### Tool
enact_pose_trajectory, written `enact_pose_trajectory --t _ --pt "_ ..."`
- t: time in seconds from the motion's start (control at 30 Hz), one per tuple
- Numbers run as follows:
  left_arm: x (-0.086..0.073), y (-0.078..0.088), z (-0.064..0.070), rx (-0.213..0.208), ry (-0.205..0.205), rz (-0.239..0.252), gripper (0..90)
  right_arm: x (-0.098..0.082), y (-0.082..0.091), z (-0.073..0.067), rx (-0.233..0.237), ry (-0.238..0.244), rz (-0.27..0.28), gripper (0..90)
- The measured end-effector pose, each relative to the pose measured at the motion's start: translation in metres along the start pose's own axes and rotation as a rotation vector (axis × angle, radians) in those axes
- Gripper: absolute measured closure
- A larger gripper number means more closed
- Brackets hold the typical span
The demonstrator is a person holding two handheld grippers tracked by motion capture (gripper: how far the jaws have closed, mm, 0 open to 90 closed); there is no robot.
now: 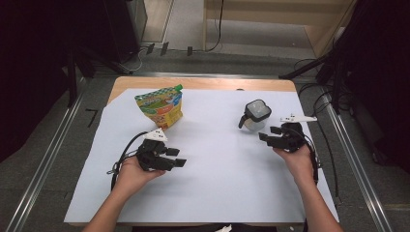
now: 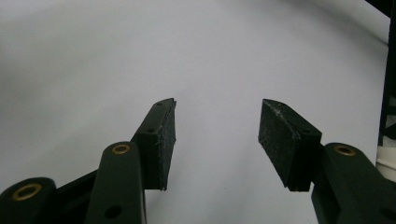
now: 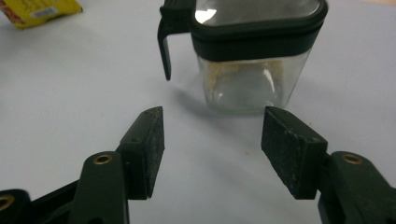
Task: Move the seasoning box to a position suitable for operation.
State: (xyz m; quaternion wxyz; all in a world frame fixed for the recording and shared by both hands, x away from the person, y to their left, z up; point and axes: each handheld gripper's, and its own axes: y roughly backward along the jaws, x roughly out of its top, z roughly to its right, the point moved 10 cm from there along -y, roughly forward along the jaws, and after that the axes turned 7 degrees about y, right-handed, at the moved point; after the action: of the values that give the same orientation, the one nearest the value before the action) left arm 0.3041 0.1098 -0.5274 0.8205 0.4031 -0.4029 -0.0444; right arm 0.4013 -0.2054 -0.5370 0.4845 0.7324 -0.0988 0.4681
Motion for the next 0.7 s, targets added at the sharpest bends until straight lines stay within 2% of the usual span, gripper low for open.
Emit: enact_pose_trajectory --t 0.17,0.37,0.5,0.63,0.7 --pt "-0.002 0.006 0.000 0.005 0.016 0.020 47.1 0.011 -0.001 0.005 -0.019 -0.010 -0.002 35.2" --pt "-0.002 0.006 0.001 0.004 0.015 0.020 47.3 0.028 -0.005 0.011 -0.025 0.015 0.014 28.5" --pt "-0.001 0.005 0.003 -0.002 0.017 0.025 47.2 0.027 -0.018 0.017 -0.027 -0.005 -0.025 17.2" --pt "-0.002 0.003 0.005 -0.009 0.016 0.022 47.2 0.025 -0.025 0.023 -0.057 0.004 -0.022 16.0" --pt "-0.002 0.002 0.006 -0.012 0.015 0.020 47.3 0.024 -0.029 0.025 -0.057 0.003 -0.015 15.5"
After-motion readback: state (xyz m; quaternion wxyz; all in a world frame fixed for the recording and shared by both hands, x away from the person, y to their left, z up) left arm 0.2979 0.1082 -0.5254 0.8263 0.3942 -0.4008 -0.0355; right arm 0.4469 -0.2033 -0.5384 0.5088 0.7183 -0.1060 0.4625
